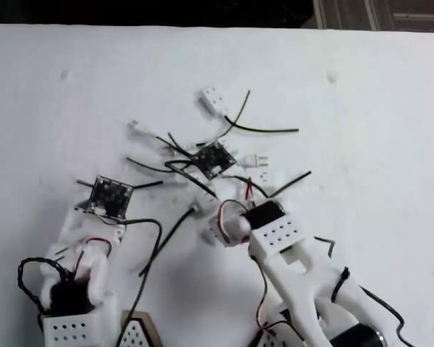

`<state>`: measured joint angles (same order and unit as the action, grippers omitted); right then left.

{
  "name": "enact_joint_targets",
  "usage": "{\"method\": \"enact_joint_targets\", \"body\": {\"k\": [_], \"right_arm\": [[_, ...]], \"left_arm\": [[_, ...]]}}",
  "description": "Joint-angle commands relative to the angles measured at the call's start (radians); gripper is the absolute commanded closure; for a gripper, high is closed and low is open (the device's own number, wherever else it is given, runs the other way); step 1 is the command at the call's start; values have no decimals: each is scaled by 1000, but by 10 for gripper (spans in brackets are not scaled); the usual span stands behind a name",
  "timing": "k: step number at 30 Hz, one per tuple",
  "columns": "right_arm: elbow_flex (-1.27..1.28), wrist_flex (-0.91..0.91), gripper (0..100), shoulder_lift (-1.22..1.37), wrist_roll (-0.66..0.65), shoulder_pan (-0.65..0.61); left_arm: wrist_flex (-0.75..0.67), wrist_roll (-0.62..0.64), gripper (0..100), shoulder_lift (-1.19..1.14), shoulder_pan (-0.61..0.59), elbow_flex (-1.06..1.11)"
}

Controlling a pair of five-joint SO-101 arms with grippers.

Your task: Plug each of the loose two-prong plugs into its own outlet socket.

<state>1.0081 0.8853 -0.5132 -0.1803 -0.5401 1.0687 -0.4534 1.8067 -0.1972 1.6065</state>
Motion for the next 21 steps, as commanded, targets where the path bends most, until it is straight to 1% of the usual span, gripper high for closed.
{"method": "enact_joint_targets", "body": {"k": [1,11,18,21], "right_arm": [[-2,-21,980,88,-2,-12],[-11,-15,980,199,-3,-8],[-15,8,980,219,-3,-8],[-15,21,980,220,-32,-5]], "left_arm": [[3,-8,853,8,-8,-11],[3,-8,853,8,-8,-11],[3,-8,853,8,-8,-9],[3,-8,853,8,-8,-9]]}}
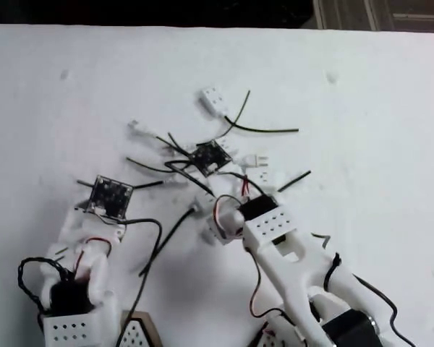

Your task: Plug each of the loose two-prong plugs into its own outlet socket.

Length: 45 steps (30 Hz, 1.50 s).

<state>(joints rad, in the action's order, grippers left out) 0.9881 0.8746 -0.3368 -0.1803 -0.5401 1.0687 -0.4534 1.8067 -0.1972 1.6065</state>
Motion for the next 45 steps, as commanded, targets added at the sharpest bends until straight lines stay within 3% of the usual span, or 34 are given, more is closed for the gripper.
{"method": "enact_joint_targets", "body": {"k": [1,12,17,30,37,45], "right_arm": [[8,35,980,44,-48,-10],[-8,50,980,13,-66,-10],[-94,200,980,-116,-68,10],[-336,340,980,-315,-189,242],[-658,335,980,-116,-230,389],[-1033,231,980,328,-222,437]], "left_arm": [[3,-8,853,8,-8,-6],[-5,-9,853,8,-8,5],[-5,-9,853,8,-7,6],[-5,-9,853,8,-5,6],[-5,-9,853,8,-4,6],[-5,-9,853,8,-4,8]]}}
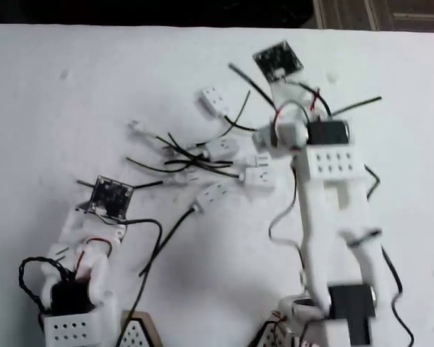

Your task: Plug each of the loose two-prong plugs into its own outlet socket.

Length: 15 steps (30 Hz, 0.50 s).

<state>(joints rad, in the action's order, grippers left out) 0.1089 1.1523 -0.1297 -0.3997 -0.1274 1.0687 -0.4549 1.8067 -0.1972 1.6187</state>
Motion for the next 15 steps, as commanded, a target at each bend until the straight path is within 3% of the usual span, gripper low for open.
{"method": "enact_joint_targets", "body": {"k": [1,15], "right_arm": [[-196,-61,980,179,-3,30],[-784,-44,975,814,-11,65]], "left_arm": [[-5,-8,853,8,-4,-5],[-5,-8,853,8,-4,-3]]}}
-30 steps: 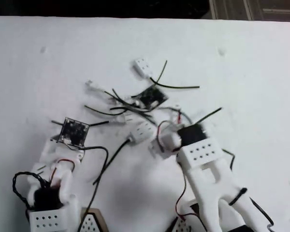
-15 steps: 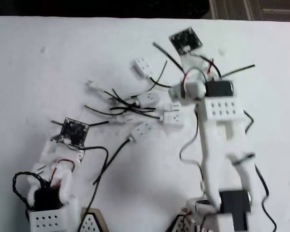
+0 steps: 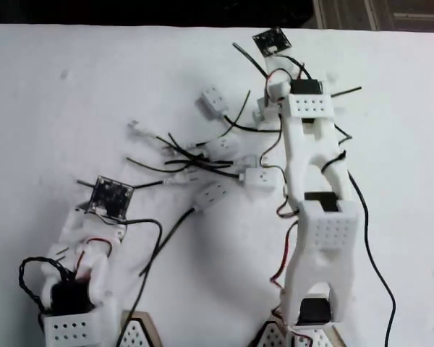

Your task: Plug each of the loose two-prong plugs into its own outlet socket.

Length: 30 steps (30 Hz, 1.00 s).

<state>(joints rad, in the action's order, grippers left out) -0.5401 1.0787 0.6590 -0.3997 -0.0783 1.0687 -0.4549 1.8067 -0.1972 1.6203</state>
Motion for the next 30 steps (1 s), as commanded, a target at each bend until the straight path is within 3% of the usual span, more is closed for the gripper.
{"method": "enact_joint_targets", "body": {"k": [1,7,18,30], "right_arm": [[-172,51,964,45,-11,18],[-356,228,824,93,-11,12],[-671,628,817,93,-8,-120],[-715,642,819,93,-3,-225]], "left_arm": [[-5,-8,853,8,-4,-5],[-5,-8,853,8,-4,-5],[-5,-8,853,8,-4,-5],[-6,-8,853,8,-27,-14]]}}
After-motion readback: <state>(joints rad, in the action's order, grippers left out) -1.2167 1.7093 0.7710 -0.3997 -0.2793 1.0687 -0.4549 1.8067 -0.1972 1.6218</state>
